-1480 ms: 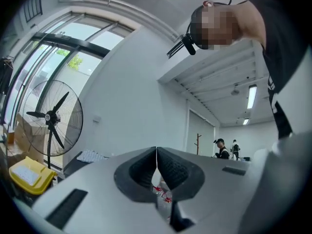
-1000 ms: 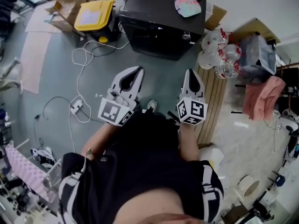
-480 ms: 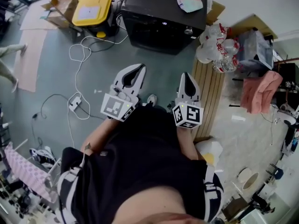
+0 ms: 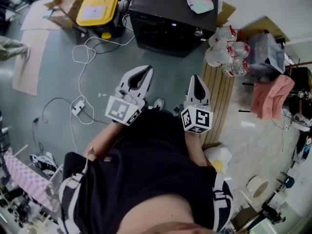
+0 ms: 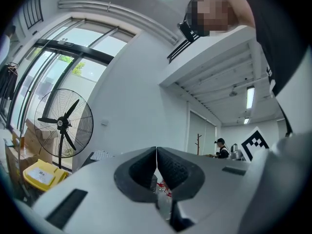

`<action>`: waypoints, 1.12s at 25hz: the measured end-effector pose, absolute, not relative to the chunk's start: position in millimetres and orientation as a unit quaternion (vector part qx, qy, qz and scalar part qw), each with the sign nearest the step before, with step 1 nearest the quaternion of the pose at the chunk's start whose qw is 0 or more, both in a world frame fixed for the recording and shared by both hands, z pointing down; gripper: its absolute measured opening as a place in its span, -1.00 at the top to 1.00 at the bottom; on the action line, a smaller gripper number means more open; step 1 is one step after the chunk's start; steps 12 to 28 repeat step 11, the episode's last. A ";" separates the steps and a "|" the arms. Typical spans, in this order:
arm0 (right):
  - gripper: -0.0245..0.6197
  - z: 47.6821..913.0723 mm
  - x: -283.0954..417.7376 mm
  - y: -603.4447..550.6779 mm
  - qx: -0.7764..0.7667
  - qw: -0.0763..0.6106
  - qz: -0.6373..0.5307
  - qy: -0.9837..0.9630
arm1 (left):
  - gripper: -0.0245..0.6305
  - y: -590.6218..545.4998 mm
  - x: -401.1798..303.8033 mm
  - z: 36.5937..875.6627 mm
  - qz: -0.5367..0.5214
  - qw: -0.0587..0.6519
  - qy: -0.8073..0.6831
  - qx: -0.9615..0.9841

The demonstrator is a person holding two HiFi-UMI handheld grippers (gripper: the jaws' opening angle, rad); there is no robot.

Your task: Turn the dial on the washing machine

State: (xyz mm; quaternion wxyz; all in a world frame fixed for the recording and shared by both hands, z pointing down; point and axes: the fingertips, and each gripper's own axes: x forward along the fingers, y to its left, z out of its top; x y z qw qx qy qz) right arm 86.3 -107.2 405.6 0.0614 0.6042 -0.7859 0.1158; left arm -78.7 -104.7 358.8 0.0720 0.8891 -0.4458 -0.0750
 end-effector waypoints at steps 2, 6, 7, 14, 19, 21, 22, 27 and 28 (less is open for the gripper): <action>0.85 405.4 84.1 -106.9 0.604 0.061 0.115 -0.786 | 0.85 -104.3 -79.7 358.3 -0.076 0.072 -0.444 0.890; 0.85 405.8 82.6 -106.0 0.604 0.062 0.117 -0.786 | 0.85 -105.2 -81.1 360.1 -0.078 0.074 -0.445 0.889; 0.85 405.5 81.8 -105.6 0.605 0.062 0.117 -0.786 | 0.85 -105.5 -82.5 360.6 -0.078 0.074 -0.445 0.889; 0.85 405.5 78.1 -103.8 0.606 0.063 0.116 -0.784 | 0.85 -105.4 -88.3 361.6 -0.080 0.069 -0.445 0.889; 0.85 405.5 78.1 -103.8 0.606 0.063 0.116 -0.784 | 0.85 -105.4 -88.3 361.6 -0.080 0.069 -0.445 0.889; 0.85 405.5 78.1 -103.8 0.606 0.063 0.116 -0.784 | 0.85 -105.4 -88.3 361.6 -0.080 0.069 -0.445 0.889; 0.85 405.5 78.1 -103.8 0.606 0.063 0.116 -0.784 | 0.85 -105.4 -88.3 361.6 -0.080 0.069 -0.445 0.889; 0.85 405.5 78.1 -103.8 0.606 0.063 0.116 -0.784 | 0.85 -105.4 -88.3 361.6 -0.080 0.069 -0.445 0.889; 0.85 405.5 78.1 -103.8 0.606 0.063 0.116 -0.784 | 0.85 -105.4 -88.3 361.6 -0.080 0.069 -0.445 0.889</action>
